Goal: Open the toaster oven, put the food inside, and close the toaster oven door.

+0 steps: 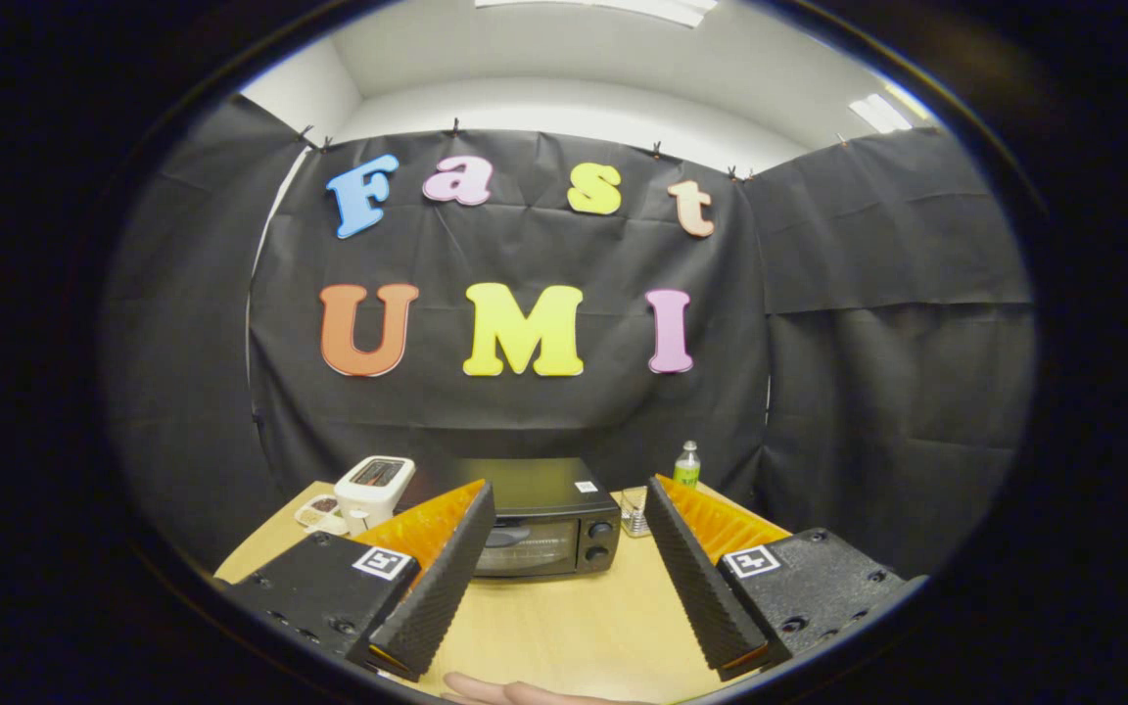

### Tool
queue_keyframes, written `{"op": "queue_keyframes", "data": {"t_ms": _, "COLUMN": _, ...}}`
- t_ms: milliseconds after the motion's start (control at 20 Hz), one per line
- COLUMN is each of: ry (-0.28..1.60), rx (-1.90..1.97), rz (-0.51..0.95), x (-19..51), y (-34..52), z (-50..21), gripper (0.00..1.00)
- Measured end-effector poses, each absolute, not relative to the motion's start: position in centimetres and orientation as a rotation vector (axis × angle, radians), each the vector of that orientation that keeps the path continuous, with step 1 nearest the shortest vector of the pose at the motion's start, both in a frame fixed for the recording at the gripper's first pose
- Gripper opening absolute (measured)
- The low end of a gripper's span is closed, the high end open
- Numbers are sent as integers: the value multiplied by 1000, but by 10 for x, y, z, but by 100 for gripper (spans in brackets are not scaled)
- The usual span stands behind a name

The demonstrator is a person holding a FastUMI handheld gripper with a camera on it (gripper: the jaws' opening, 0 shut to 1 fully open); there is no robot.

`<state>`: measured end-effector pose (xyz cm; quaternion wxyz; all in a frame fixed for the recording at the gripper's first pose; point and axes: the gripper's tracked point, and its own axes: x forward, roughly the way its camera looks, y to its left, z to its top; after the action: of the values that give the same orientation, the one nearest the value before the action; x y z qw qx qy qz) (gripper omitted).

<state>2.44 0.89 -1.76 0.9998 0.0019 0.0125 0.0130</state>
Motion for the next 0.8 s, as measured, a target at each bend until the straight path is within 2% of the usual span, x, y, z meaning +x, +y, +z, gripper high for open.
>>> {"op": "queue_keyframes", "data": {"t_ms": 450, "ry": 113, "rx": 43, "rz": 71, "x": 111, "y": 40, "z": -62, "gripper": 100}}
{"op": "queue_keyframes", "data": {"t_ms": 800, "ry": 172, "rx": 31, "rz": 198, "x": 190, "y": 97, "z": -103, "gripper": 100}}
